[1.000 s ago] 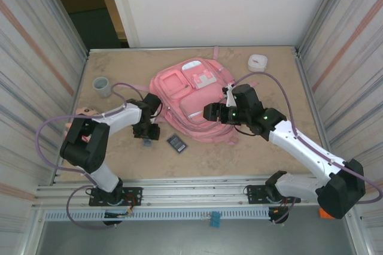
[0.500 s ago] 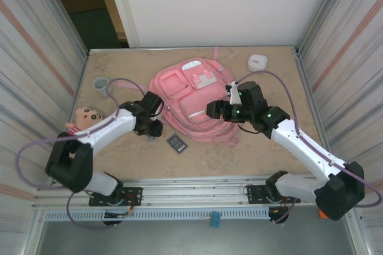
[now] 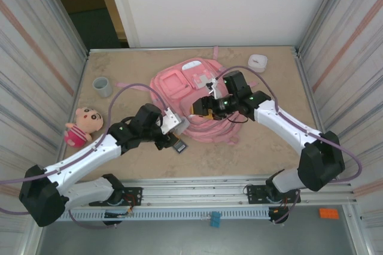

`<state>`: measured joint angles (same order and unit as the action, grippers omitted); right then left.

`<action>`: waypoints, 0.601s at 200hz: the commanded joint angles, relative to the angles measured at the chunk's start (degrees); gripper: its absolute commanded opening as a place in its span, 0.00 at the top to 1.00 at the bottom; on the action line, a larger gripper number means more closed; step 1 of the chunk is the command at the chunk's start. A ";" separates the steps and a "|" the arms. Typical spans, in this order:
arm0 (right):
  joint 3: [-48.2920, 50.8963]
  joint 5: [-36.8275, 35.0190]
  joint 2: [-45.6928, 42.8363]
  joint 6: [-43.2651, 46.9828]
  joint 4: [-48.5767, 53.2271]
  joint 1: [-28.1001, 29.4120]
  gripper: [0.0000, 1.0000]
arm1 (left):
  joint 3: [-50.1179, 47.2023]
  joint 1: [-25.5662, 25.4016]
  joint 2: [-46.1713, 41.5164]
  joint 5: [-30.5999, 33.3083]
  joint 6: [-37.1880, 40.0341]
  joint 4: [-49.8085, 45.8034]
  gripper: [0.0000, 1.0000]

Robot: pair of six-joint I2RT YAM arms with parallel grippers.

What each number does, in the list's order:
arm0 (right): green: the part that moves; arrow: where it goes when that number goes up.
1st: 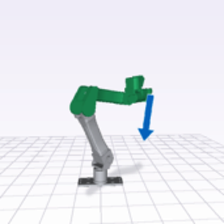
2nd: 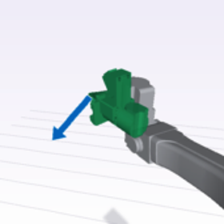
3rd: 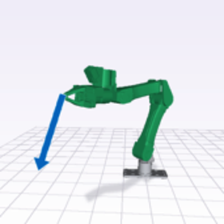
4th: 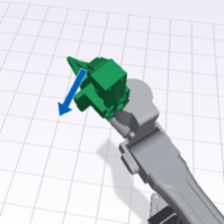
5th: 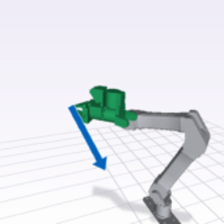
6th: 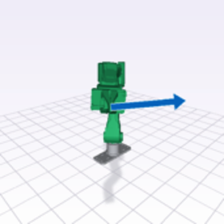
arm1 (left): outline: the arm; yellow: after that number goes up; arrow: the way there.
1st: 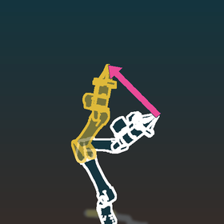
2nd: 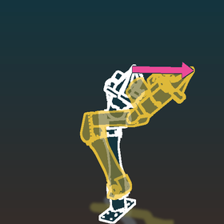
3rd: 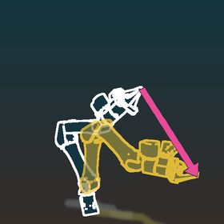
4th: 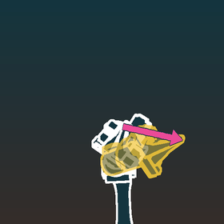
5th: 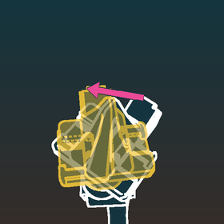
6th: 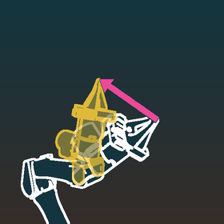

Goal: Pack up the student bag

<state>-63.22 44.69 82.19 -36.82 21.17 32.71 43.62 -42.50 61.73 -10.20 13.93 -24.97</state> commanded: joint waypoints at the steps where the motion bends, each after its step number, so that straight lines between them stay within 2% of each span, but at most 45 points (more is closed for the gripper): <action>1: -2.69 3.88 2.26 2.47 4.75 1.34 0.33 | 0.13 -0.21 -0.11 -2.50 7.85 2.90 0.71; 60: -4.71 1.19 5.58 3.60 8.48 2.76 0.41 | 1.11 -0.29 1.09 -5.17 7.72 6.78 0.71; 93: -4.67 2.58 6.28 3.51 8.50 3.39 0.53 | 1.16 -0.23 0.78 -4.70 6.42 8.60 0.71; 120: -3.92 3.07 5.31 3.51 8.41 2.74 0.71 | 1.65 -0.32 1.18 -3.25 5.93 8.91 0.71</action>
<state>-66.28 46.83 88.05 -33.82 27.66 35.66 43.59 -42.50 63.00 -13.72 20.12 -19.53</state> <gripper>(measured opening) 0.358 0.431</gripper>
